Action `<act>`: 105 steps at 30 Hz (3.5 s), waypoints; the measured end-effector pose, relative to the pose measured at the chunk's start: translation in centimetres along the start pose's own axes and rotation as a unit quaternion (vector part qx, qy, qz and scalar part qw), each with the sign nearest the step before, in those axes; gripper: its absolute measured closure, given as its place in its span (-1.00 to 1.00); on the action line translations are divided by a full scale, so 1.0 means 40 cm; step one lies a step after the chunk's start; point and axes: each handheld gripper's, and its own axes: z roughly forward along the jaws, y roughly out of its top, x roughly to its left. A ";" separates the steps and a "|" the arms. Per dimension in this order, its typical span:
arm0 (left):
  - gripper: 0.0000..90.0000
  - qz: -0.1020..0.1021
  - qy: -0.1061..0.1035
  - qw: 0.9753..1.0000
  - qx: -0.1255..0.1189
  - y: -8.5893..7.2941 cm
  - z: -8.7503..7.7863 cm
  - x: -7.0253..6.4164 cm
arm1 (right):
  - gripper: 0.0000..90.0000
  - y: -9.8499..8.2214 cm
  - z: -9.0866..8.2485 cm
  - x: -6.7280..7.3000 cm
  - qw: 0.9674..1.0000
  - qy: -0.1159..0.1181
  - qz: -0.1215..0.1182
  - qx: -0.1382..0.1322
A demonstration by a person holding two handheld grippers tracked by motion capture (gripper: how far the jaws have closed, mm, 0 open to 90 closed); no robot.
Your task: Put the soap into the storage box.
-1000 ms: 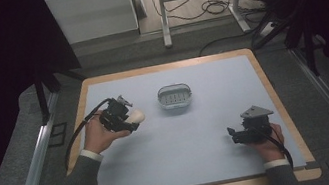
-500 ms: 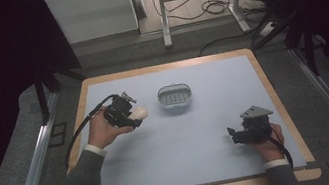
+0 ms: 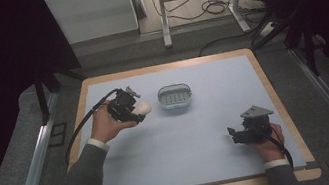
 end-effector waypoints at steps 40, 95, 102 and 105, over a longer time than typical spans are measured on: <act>0.10 0.034 -0.002 0.999 0.014 0.164 0.050 0.009 | -0.78 -0.003 0.001 -0.003 1.000 0.000 0.004 0.001; 0.10 0.104 -0.046 0.993 0.025 0.323 0.238 -0.012 | -0.78 -0.011 0.004 -0.012 1.000 -0.006 0.005 0.007; 0.10 0.107 -0.046 0.993 0.029 0.322 0.252 -0.014 | -0.78 -0.011 0.003 -0.011 1.000 -0.006 0.003 0.007; 0.10 0.111 -0.045 0.992 0.031 0.318 0.257 -0.019 | -0.78 -0.012 0.003 -0.011 1.000 -0.008 0.003 0.007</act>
